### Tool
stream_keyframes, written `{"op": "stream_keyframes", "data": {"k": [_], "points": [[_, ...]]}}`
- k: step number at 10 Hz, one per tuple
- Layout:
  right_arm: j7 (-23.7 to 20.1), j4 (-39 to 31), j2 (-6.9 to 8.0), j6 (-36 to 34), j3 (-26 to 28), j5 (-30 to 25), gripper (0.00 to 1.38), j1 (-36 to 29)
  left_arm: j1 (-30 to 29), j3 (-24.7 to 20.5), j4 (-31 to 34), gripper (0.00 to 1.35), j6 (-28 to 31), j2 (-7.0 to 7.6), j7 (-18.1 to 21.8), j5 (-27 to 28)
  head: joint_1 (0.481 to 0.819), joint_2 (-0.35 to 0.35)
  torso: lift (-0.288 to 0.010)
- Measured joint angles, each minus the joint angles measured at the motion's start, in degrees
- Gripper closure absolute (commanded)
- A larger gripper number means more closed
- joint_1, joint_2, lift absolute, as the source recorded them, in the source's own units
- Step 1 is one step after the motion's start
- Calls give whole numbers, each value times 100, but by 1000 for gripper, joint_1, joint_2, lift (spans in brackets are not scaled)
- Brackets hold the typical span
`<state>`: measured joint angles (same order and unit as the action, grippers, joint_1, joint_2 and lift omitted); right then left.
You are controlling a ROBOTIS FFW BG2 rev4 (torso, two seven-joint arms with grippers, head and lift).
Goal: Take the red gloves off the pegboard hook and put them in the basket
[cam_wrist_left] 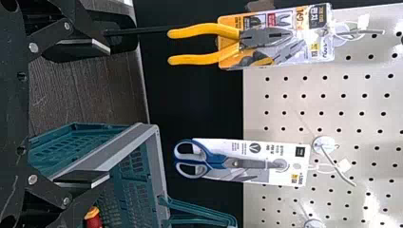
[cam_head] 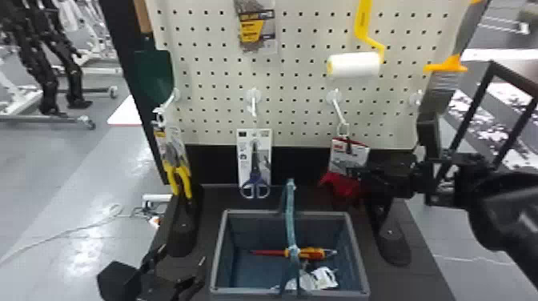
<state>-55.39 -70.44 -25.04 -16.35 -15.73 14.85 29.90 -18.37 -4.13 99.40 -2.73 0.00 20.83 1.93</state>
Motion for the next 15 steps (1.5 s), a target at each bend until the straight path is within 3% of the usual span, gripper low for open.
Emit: {"op": "stream_keyframes", "data": {"k": [2,4,6,8,11,13,15], "points": [[-157,-133,-65,-73,2,-9,1283,-36,1,4,5,354,1,0,5,0,549,0,-100],[-312,-759,-281,-329,235,-150,1283,-282,-8,7,14,354,17,0,14,5,549,0,-100],[-367,-1546,-261,-686,852,-491,1283,-680,-25,1,46,354,41,0,17,15,549,0,-100],[-404,-2512,8,-1144,1440,-725,1283,-1212,-41,2,83,354,73,0,17,14,549,0,-100],[-402,-3630,641,-1964,1687,-683,1283,-1936,-120,-57,142,354,97,0,23,25,549,0,-100],[-617,-3682,1035,-2191,1695,-715,1283,-2162,-101,-47,159,354,125,0,26,28,549,0,-100],[-904,-2957,1363,-1994,1604,-855,1283,-2207,-79,-35,160,354,142,0,26,35,549,0,-100]]}}
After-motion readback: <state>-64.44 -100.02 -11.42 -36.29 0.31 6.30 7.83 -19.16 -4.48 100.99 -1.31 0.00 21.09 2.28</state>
